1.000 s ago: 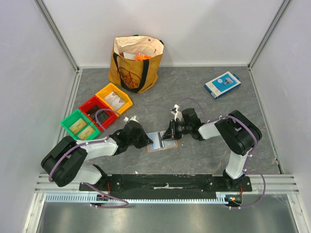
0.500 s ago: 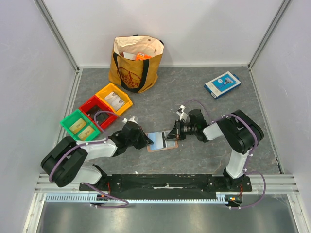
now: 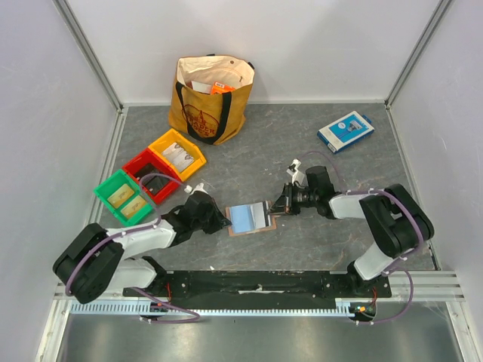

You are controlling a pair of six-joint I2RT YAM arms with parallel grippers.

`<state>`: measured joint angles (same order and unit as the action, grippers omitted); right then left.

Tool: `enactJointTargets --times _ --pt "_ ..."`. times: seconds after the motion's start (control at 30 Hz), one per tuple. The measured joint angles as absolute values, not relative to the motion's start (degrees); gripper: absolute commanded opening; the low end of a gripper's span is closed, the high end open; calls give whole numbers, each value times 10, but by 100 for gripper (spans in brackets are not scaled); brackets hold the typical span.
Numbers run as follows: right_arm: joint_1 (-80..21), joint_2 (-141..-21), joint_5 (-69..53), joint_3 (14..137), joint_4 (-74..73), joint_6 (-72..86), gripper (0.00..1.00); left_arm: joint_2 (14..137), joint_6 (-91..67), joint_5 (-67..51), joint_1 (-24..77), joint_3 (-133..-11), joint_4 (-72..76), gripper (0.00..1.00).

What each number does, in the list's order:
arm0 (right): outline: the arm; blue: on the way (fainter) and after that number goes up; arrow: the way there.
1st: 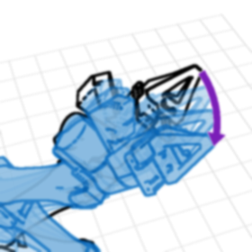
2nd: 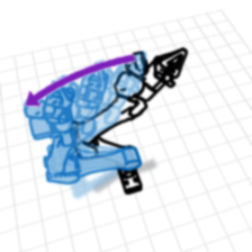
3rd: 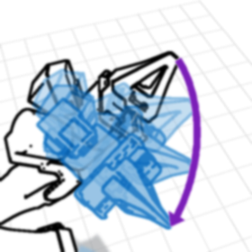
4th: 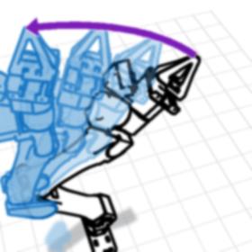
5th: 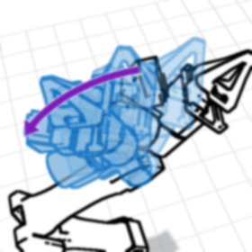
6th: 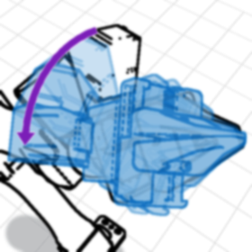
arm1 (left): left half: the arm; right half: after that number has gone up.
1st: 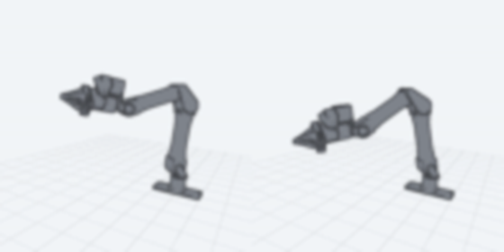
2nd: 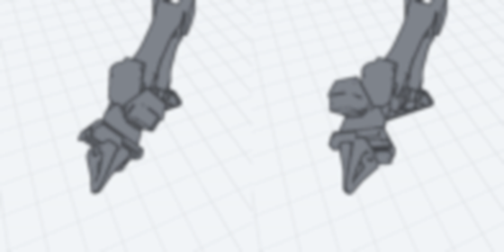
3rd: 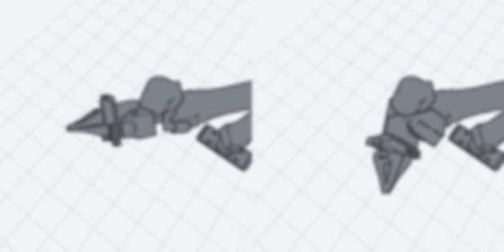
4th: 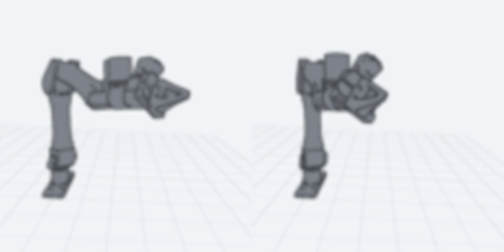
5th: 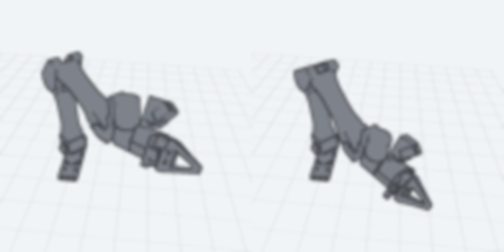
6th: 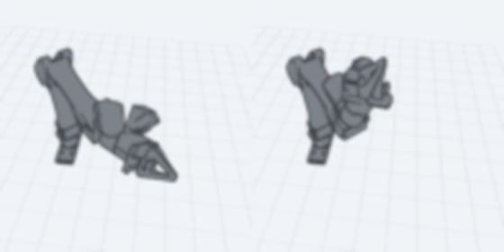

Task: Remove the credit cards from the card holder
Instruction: Remove the credit card from the card holder, then place the credit card in the storage box.

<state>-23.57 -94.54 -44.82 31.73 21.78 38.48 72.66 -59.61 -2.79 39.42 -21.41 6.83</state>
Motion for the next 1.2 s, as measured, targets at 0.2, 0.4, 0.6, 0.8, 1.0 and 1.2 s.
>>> enactJointTargets --times 0.2,0.4,0.6,0.8,1.0,1.2 --pt "-235 -874 -438 316 156 379 0 662 -555 10 394 -225 7 21" --pt "-234 -804 -425 316 114 389 0 601 -467 60 429 -270 -21 65" --pt "-234 -743 -415 317 95 418 0 580 -299 137 548 -342 -27 90" --pt "-234 -707 -407 317 78 443 0 605 -100 225 657 -383 -10 91" --pt "-234 -678 -404 317 63 459 0 614 43 222 699 -384 28 92" --pt "-234 -651 -399 317 51 473 0 635 163 224 744 -374 117 92"
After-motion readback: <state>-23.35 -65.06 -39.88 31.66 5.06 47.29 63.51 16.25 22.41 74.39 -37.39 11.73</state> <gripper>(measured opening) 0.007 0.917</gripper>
